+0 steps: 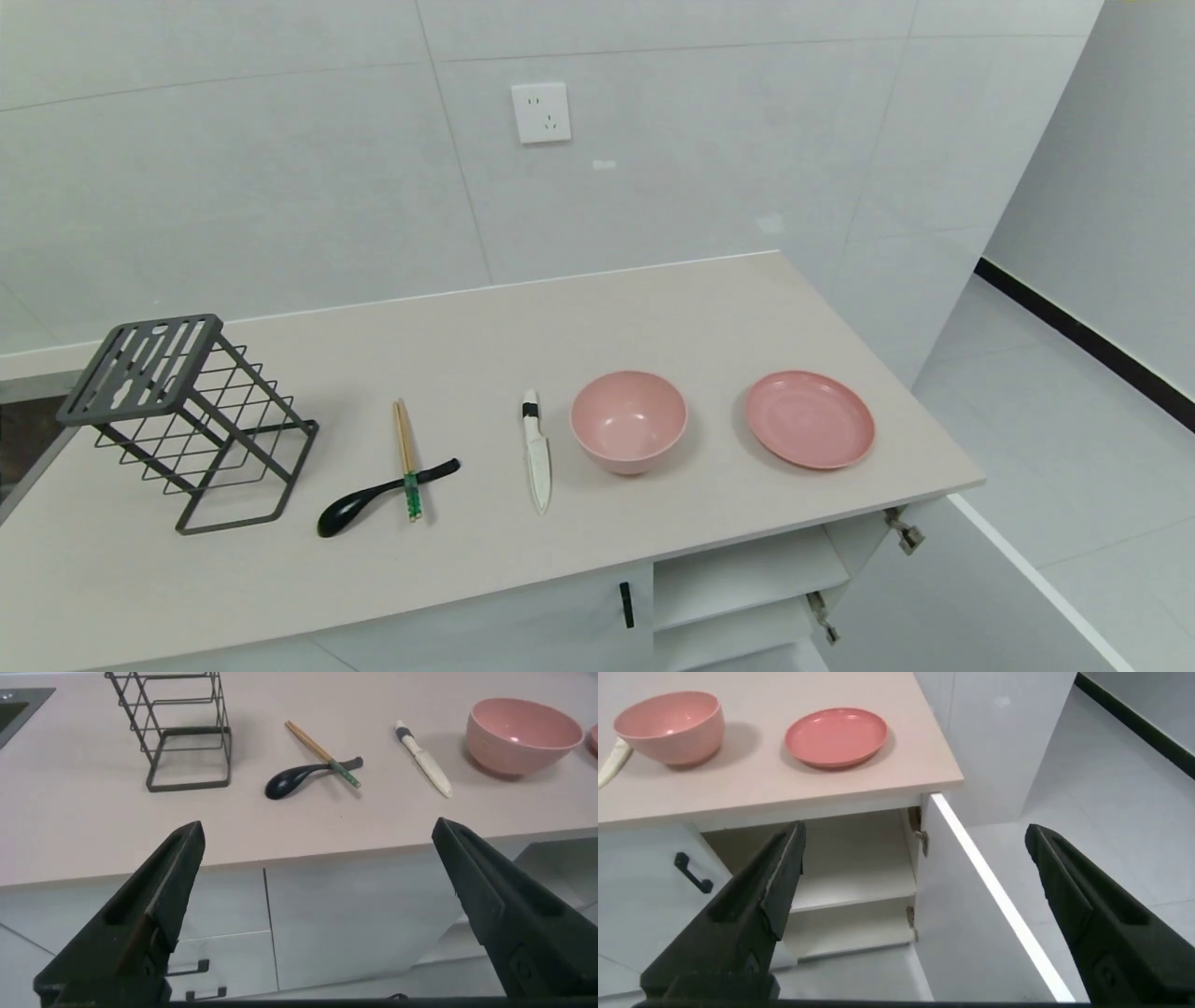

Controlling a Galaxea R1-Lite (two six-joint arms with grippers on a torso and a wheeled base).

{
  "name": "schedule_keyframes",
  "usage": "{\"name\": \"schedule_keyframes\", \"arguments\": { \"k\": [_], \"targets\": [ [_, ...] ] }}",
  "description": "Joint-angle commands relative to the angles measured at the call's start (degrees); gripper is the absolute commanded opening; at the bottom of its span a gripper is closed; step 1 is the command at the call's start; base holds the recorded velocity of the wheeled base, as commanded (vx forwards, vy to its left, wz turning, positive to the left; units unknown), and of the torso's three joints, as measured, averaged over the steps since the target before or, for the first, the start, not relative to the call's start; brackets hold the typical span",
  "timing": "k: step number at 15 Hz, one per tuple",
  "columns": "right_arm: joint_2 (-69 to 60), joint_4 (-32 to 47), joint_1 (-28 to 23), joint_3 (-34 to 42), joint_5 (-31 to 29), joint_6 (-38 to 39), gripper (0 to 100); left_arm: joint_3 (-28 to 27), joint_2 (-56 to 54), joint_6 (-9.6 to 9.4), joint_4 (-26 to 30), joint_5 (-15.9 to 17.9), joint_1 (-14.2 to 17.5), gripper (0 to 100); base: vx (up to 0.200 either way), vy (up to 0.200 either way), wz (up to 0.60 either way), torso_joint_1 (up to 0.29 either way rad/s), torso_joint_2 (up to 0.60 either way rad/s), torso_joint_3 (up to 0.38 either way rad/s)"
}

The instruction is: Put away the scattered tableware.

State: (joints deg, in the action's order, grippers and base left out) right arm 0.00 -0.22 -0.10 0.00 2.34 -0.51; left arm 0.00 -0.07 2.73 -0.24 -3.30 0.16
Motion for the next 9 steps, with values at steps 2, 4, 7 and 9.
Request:
{"name": "schedule_keyframes", "arguments": {
  "k": [2,4,7,9],
  "targets": [
    [0.00,-0.04,0.01,0.00,0.12,-0.10,100,0.00,0.07,-0.01,-0.02,-0.04,0.02,100,0.000,0.000,0.00,0.144,-0.29,-0.137],
    [0.00,0.04,0.01,0.00,0.21,-0.19,100,0.00,0.07,-0.01,-0.02,-0.04,0.02,100,0.000,-0.200,0.00,0.029,-0.05,-0.022],
    [0.00,0.04,0.01,0.00,0.12,-0.02,100,0.00,0.07,0.08,-0.02,-0.04,0.02,100,0.000,-0.067,0.00,0.002,-0.01,-0.006],
    [0.00,0.04,0.01,0.00,0.12,-0.02,100,0.00,0.07,0.08,-0.02,-0.04,0.11,100,0.000,0.000,0.00,0.000,0.00,0.000]
  ]
}}
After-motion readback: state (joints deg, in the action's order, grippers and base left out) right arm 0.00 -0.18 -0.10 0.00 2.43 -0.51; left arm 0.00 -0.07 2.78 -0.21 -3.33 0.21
